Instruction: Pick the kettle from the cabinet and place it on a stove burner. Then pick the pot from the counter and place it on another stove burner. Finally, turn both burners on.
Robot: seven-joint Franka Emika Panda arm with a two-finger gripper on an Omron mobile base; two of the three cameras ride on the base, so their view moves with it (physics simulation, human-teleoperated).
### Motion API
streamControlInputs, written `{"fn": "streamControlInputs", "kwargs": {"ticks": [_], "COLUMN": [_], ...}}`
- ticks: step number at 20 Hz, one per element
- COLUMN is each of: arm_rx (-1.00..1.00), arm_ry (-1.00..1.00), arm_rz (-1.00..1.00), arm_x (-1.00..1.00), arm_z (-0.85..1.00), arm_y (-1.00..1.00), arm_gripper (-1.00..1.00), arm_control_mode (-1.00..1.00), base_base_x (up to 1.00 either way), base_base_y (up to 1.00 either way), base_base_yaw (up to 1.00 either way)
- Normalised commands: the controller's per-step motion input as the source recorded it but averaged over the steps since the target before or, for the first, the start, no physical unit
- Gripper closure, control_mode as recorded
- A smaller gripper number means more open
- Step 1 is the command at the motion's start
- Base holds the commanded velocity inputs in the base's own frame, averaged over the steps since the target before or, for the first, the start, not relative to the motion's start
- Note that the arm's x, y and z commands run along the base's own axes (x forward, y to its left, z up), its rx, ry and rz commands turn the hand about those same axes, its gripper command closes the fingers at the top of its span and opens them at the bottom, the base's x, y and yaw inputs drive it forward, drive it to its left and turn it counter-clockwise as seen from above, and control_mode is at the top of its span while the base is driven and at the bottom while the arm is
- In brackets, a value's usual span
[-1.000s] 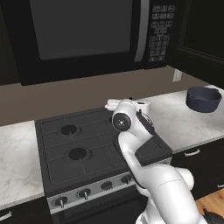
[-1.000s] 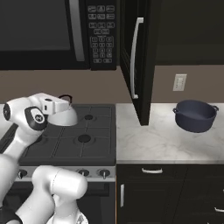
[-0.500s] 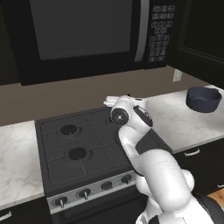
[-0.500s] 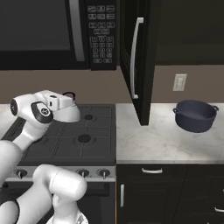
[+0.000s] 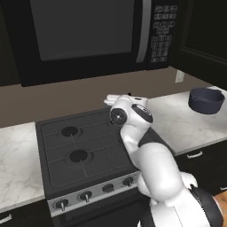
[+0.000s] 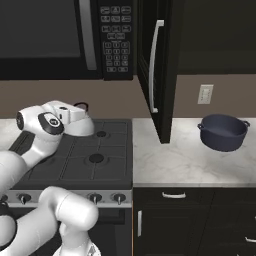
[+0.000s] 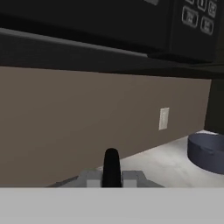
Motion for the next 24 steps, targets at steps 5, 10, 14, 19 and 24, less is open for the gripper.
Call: {"fn": "streamControlInputs", "kwargs": {"ticks": [5,10,14,19,24], "arm_rx": [0.00,0.00,0.00,0.00,0.00], "arm_ry": [-0.08,-0.01,0.00,0.00,0.00], "arm_rz": [-0.06,-0.08,-0.08,-0.07,-0.07], "arm_x": [0.20,0.25,0.28,0.28,0.28], "arm_z": [-0.04,0.00,-0.01,-0.06,-0.10], "arm_y": [0.00,0.00,0.00,0.00,0.00], "arm_gripper": [1.00,1.00,1.00,1.00,1.00], "arm_control_mode": [-1.00,-1.00,-1.00,-1.00,-1.00], "base_base_x": [0.00,0.00,0.00,0.00,0.00], "base_base_y": [0.00,0.00,0.00,0.00,0.00], "base_base_yaw": [0.00,0.00,0.00,0.00,0.00]}}
